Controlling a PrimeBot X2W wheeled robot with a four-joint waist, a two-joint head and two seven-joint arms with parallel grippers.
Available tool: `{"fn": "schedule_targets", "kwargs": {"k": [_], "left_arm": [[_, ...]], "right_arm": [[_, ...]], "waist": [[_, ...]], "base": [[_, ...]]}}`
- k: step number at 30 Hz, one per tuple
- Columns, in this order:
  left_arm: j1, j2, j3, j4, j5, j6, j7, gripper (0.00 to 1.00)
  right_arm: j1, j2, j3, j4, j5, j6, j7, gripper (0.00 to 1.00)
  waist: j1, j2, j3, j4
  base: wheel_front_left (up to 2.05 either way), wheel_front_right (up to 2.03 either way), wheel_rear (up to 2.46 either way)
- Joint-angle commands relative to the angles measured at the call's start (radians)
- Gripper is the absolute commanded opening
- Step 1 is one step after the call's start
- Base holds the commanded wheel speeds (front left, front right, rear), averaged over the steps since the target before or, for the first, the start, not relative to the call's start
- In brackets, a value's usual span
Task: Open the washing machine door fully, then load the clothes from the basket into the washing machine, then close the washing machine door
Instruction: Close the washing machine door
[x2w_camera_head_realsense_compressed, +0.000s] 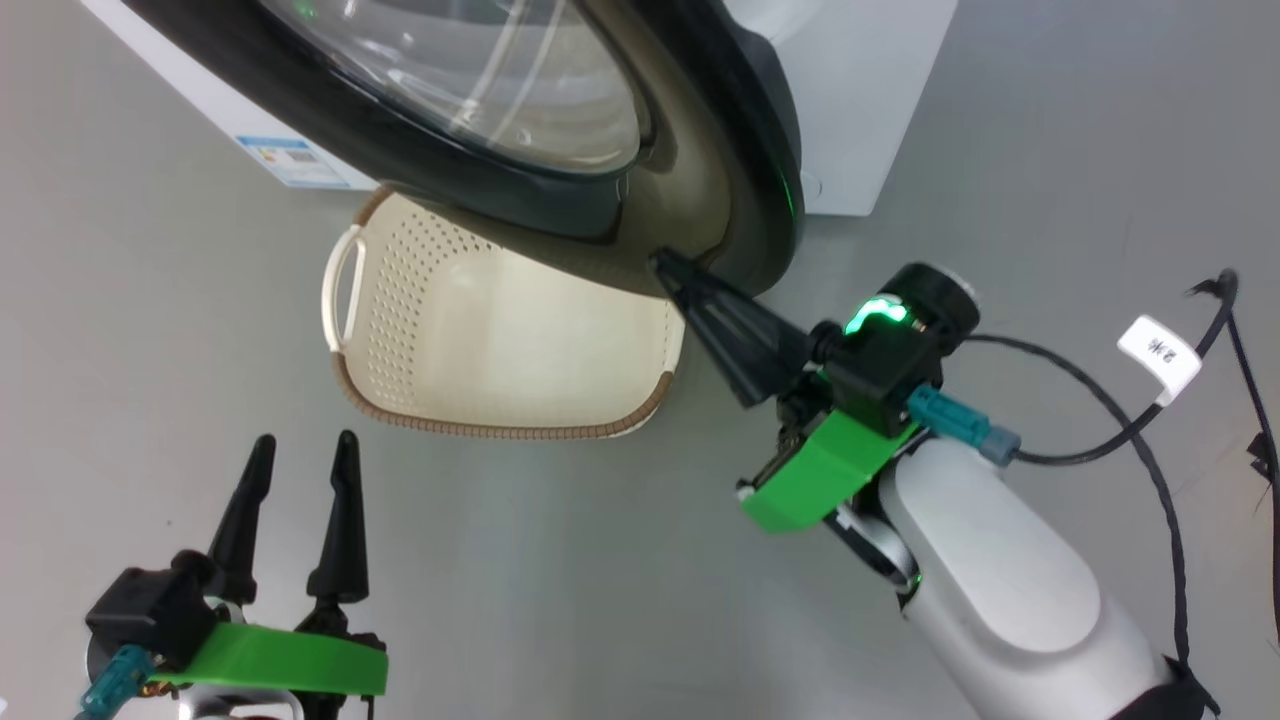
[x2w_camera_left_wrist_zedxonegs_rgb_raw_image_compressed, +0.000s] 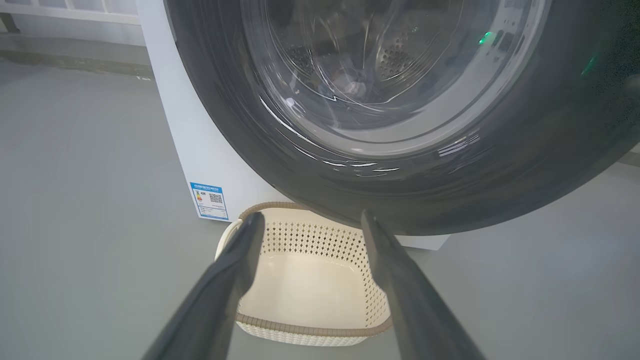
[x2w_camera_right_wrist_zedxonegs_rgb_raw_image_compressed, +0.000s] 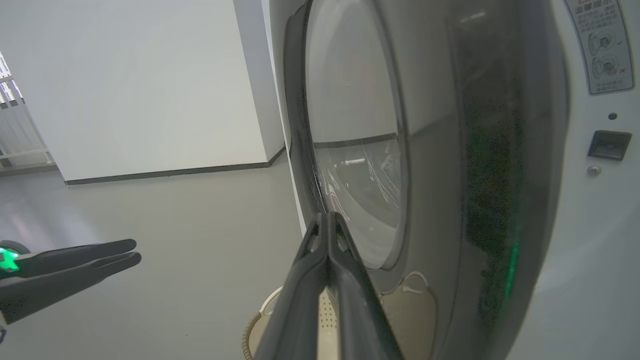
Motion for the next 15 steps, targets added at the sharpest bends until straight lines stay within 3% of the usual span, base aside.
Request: {"fn": "schedule_targets", "kwargs": {"k": [1, 15], "left_arm": [[-0.027, 0.013, 0.028, -0.025, -0.003, -0.002, -0.006, 1.0], [-0.057, 0.013, -0.01, 0.0, -0.02, -0.003, -0.006, 1.0]], "right_arm": [[-0.015, 0.037, -0.007, -0.013, -0.022, 0.006, -0.005, 0.0], [-0.141, 0.081, -0.226, 0.049, -0.067, 0.006, -0.005, 0.0]], "waist": [[-0.0002, -0.0001, 0.038, 0.015], [-0.0002, -0.0001, 0.091, 0.029]], "base": [[0.0, 0.0, 0.0], [0.0, 0.0, 0.0]]}}
